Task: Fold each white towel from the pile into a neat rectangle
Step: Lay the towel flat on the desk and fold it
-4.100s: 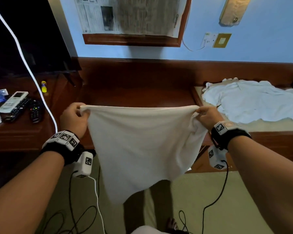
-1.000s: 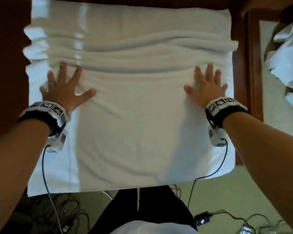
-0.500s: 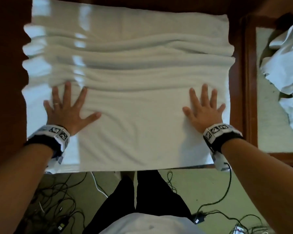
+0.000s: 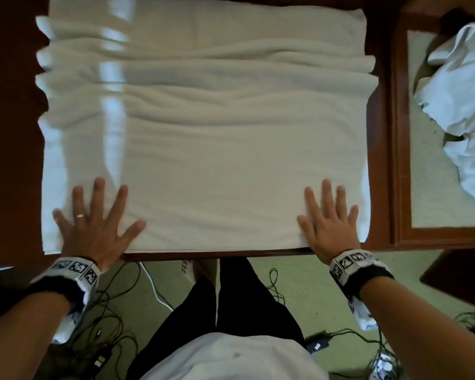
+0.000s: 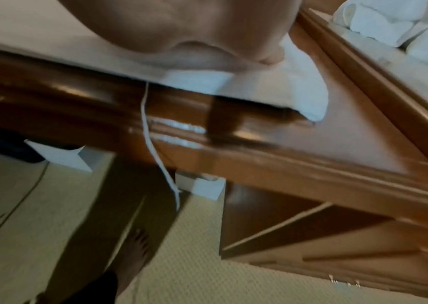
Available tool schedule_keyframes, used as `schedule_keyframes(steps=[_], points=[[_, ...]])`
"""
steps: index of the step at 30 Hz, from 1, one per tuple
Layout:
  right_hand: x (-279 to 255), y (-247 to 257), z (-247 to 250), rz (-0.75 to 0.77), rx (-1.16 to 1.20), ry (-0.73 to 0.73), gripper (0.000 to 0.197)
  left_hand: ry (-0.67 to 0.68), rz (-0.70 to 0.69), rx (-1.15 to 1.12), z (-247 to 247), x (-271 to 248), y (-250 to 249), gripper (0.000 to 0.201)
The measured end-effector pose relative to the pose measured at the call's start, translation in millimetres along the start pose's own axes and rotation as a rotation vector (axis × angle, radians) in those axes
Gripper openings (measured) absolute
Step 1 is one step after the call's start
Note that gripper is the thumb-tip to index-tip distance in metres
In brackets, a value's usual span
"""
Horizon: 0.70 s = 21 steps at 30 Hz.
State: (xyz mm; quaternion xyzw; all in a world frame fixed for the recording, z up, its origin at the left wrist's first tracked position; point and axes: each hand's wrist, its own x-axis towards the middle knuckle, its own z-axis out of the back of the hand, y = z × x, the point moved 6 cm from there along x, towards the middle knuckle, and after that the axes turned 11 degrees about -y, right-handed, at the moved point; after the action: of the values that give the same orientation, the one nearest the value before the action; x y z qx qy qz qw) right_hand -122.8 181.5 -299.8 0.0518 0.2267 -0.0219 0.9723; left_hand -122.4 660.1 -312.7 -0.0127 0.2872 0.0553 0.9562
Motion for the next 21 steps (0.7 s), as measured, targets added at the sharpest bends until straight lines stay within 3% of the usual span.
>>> schedule_keyframes(steps=[4, 7, 12, 14, 17, 19, 21], points=[[23, 8, 8, -0.015, 0.021, -0.081, 0.063, -0.142, -0.023, -0.038, 8, 14, -5, 0.081], [11, 5, 10, -0.055, 0.056, -0.164, 0.064, -0.197, -0.033, -0.093, 3, -3, -2, 0.081], [-38, -33, -15, -0.108, 0.044, -0.085, 0.065, -0.113, -0.085, 0.023, -40, -50, 31, 0.095], [-38, -36, -10, -0.115, 0.053, -0.137, 0.071, -0.144, -0.116, 0.045, -42, -55, 33, 0.102], [-39, -7, -4, 0.068, 0.039, -0.224, 0.090, -0.270, -0.228, 0.030, -39, -56, 18, 0.116], [-44, 18, -16, 0.249, -0.081, -0.151, 0.101, -0.312, -0.330, 0.068, -39, -53, 1, 0.123], [-46, 26, -32, 0.273, -0.201, -0.085, 0.112, -0.325, -0.363, 0.086, -40, -47, -10, 0.124]])
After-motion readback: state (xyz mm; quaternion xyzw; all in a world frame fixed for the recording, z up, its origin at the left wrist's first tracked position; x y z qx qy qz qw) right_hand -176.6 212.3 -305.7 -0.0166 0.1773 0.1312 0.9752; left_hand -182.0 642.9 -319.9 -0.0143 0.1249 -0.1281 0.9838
